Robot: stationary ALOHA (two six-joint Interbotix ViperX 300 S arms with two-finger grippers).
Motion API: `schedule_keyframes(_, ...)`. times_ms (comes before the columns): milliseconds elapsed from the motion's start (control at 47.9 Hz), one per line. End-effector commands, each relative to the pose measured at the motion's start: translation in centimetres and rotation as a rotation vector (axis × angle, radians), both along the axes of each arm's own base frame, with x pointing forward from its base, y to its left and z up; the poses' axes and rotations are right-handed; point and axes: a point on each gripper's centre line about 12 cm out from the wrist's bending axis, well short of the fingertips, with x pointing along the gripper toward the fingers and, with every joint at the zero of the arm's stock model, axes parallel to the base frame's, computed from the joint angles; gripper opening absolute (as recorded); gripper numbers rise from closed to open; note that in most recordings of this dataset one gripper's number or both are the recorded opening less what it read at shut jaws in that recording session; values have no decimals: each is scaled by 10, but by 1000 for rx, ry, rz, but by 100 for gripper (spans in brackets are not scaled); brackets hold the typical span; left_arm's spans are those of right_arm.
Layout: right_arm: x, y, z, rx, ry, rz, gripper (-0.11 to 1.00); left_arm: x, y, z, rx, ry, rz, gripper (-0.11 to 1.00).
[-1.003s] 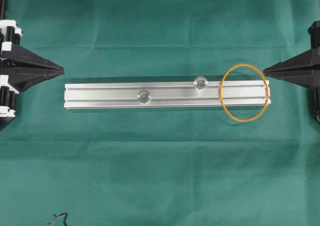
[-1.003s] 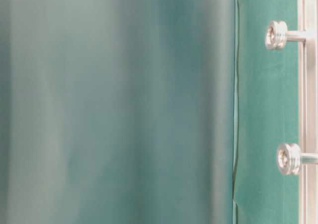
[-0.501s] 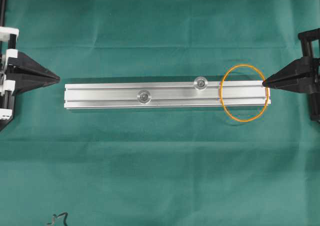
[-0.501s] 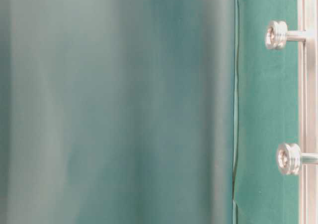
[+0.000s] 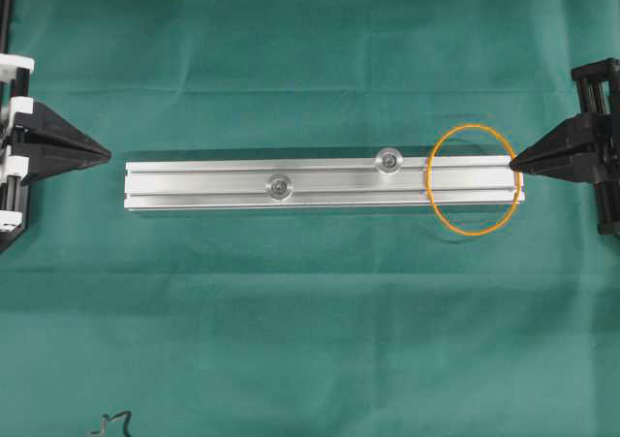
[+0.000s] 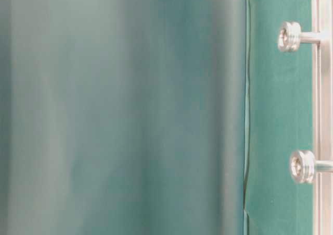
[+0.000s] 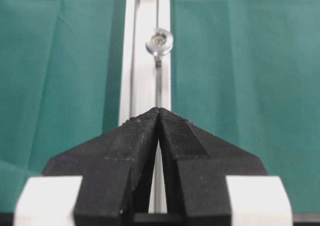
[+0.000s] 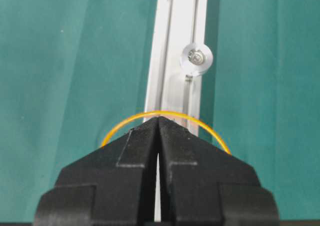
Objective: Hook the rubber onto the shaft.
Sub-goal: 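Open the right gripper and move it toward the orange rubber band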
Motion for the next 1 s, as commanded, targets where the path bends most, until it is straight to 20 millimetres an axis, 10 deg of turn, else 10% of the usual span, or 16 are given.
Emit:
schedule_keyframes(0, 4, 0, 12, 3, -28, -1, 1, 3, 0, 10, 4, -25, 1, 2)
schedule_keyframes(982, -43, -1, -4, 38, 540, -69, 1, 2, 0, 10, 3, -21, 1, 2)
